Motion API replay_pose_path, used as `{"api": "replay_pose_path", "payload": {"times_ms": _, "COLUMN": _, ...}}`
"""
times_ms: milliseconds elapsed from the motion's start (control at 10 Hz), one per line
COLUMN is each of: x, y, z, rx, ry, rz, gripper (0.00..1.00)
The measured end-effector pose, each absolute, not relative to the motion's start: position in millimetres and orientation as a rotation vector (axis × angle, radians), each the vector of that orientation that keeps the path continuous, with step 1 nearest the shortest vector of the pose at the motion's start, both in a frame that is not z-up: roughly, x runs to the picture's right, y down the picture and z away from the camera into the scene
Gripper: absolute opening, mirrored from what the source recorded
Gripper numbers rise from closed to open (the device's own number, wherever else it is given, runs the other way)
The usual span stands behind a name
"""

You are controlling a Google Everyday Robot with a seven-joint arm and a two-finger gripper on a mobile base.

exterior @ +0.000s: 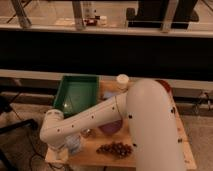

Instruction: Place towel in paper cup

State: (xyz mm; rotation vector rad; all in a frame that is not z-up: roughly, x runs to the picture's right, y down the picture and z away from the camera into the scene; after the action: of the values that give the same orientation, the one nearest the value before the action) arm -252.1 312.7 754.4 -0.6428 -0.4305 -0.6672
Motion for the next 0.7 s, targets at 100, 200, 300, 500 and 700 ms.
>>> {"api": "replay_pose_path", "payload": {"times_ms": 100, "x": -253, "y": 312, "z": 755, "rx": -0.639, "ry": -0.433, "rz": -0.667, "gripper": 0.60}}
{"api": "replay_pose_path", "payload": {"times_ms": 200, "x": -254, "y": 311, "z": 753, "rx": -0.633, "ry": -0.438, "rz": -0.666, "gripper": 0.60}}
{"api": "replay_pose_path", "payload": {"times_ms": 300, "x": -254, "y": 308, "z": 751, "rx": -0.624, "ry": -0.442, "rz": -0.665, "gripper": 0.60}}
{"api": "replay_pose_path", "payload": {"times_ms": 500, "x": -251, "y": 301, "z": 744, "rx": -0.603, "ry": -0.448, "rz": -0.659, "gripper": 0.52}}
{"api": "replay_pose_path", "payload": {"times_ms": 700, "x": -250, "y": 297, "z": 735, "rx": -0.583, "ry": -0.460, "rz": -0.662, "gripper": 0.46}}
